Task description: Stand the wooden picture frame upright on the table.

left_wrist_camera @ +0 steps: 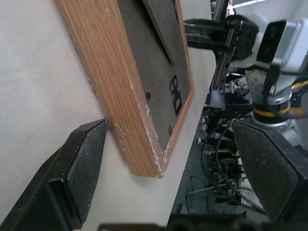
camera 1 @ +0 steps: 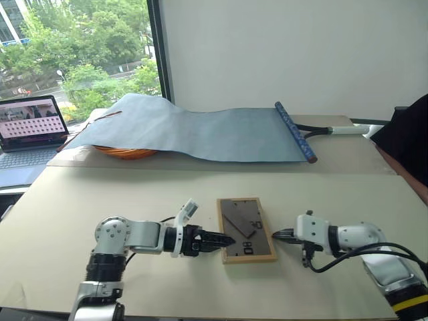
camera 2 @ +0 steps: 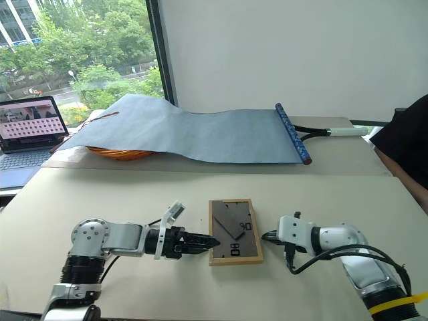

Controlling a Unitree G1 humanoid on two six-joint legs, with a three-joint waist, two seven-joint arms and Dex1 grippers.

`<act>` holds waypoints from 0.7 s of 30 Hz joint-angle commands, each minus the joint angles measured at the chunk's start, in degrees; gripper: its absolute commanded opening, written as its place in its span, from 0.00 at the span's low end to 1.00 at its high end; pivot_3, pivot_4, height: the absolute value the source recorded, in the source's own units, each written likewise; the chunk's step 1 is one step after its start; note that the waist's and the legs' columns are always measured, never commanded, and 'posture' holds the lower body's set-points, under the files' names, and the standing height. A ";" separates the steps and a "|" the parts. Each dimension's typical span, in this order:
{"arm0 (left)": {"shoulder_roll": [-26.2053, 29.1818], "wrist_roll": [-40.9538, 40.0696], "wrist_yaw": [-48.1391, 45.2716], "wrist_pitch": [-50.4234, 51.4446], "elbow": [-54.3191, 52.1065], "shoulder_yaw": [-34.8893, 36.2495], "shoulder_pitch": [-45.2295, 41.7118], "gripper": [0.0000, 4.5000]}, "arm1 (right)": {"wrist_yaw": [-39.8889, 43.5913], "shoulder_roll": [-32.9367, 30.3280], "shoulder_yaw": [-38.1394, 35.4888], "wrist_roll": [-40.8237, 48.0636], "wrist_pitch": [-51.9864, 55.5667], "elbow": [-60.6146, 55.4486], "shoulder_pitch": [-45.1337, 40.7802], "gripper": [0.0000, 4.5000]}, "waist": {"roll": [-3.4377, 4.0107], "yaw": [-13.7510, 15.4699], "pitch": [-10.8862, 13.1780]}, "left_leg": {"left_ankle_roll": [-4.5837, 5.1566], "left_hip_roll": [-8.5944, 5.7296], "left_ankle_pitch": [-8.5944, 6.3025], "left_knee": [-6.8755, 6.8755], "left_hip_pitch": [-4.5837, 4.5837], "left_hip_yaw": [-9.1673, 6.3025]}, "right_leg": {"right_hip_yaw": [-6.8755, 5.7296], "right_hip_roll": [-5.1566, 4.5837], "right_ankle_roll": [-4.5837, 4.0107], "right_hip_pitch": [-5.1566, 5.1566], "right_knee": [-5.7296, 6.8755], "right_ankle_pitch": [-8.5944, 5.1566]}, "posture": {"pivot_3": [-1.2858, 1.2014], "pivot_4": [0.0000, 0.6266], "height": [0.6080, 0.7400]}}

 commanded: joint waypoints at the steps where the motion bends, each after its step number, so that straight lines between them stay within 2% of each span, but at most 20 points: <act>1: -1.36 -6.22 8.19 -3.19 1.64 -2.37 2.02 0.99 | -0.34 2.03 2.82 -0.85 1.97 -2.97 0.03 0.00 | 0.00 -0.02 0.00 | -0.01 0.00 0.00 -0.02 0.13 0.00 | 0.00 0.00 0.00 0.14 -0.04 0.00 | 0.52 0.24 0.80; 3: -1.01 -10.74 11.58 -6.04 1.99 -3.09 2.40 0.99 | -0.90 2.90 3.31 -1.46 2.90 -3.48 -0.06 0.00 | -0.02 -0.03 0.00 | -0.03 0.00 -0.02 -0.08 0.50 0.00 | -0.02 -0.01 0.05 0.50 -0.17 -0.05 | 0.52 0.24 0.80; 7: 1.14 -18.67 16.10 -11.07 0.16 -6.03 3.45 0.99 | -1.69 4.11 3.84 -2.04 4.57 -4.51 0.31 0.00 | -0.04 -0.11 -0.02 | -0.03 0.01 -0.02 -0.08 0.52 -0.02 | -0.02 -0.01 0.17 0.53 -0.21 -0.12 | 0.52 0.24 0.80; 10: 3.53 -22.47 18.10 -14.42 -1.16 -8.13 4.48 0.83 | -2.20 4.75 3.90 -2.25 5.55 -4.86 0.29 0.00 | -0.05 -0.34 -0.02 | -0.05 0.01 -0.03 -0.11 0.52 -0.02 | -0.02 -0.01 0.14 0.52 -0.23 -0.11 | 0.52 0.24 0.80; 11: 4.23 -23.35 18.14 -15.14 -1.64 -8.73 4.71 0.72 | -2.36 4.95 3.88 -2.22 5.84 -4.98 0.24 0.00 | -0.05 -0.38 -0.02 | -0.05 0.01 -0.04 -0.13 0.52 -0.02 | -0.02 -0.01 0.13 0.50 -0.23 -0.11 | 0.52 0.24 0.80; 13: 4.97 -24.09 17.57 -16.33 -2.44 -9.10 4.98 0.60 | -2.59 5.23 3.75 -2.10 6.36 -5.22 0.09 0.00 | -0.05 -0.41 -0.01 | -0.05 0.01 -0.04 -0.13 0.52 -0.02 | -0.02 -0.01 0.12 0.49 -0.23 -0.11 | 0.52 0.24 0.80; 17: 5.72 -24.13 14.44 -17.18 -2.31 -8.11 4.08 0.29 | -3.08 6.02 1.44 0.44 8.64 -5.96 -0.91 0.00 | -0.07 -0.33 0.00 | -0.06 0.01 -0.04 -0.13 0.51 -0.02 | -0.02 -0.01 0.11 0.47 -0.26 -0.13 | 0.52 0.24 0.80; 18: 5.88 -24.13 13.82 -17.37 -2.15 -7.96 3.83 0.26 | -3.15 6.22 0.68 1.46 9.48 -6.18 -1.13 0.00 | -0.08 -0.34 0.00 | -0.07 0.01 -0.03 -0.13 0.51 -0.01 | -0.02 -0.01 0.11 0.46 -0.28 -0.14 | 0.52 0.24 0.80; 21: 6.83 -24.13 11.39 -17.39 -1.47 -6.65 2.77 0.26 | -3.21 5.81 -4.29 6.79 14.26 -7.42 -1.41 0.00 | -0.11 -0.17 0.03 | -0.08 0.00 -0.03 -0.15 0.44 -0.01 | -0.02 -0.01 0.11 0.40 -0.29 -0.14 | 0.52 0.24 0.80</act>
